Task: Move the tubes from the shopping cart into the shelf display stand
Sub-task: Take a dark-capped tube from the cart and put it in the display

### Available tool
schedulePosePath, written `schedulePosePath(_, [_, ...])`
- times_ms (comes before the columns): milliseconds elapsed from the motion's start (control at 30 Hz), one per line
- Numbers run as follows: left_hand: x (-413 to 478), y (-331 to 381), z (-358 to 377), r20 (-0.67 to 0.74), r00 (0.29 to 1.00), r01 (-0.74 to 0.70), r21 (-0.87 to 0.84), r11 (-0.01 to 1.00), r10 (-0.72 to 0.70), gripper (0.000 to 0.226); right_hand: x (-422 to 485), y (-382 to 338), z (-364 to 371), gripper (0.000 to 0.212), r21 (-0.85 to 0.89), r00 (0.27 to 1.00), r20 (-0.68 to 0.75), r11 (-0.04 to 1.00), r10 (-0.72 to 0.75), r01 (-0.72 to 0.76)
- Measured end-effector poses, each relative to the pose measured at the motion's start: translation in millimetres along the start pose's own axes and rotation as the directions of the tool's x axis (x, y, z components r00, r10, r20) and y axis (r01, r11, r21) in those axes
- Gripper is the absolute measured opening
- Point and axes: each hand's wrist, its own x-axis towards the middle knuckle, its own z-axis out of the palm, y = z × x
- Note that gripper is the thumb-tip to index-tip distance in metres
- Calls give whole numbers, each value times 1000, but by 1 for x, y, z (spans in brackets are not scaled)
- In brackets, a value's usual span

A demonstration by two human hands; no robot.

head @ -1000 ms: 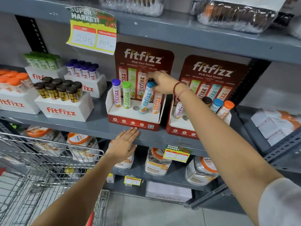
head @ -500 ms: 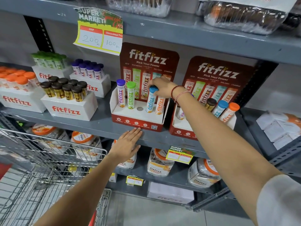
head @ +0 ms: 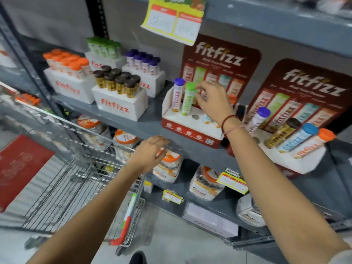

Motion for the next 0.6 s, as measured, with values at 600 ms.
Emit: schedulePosePath(600, [-241,-93,-24,-86,660,751,58,657,-746,30,-122,-179,283,8,238,520,822,970,-231,55])
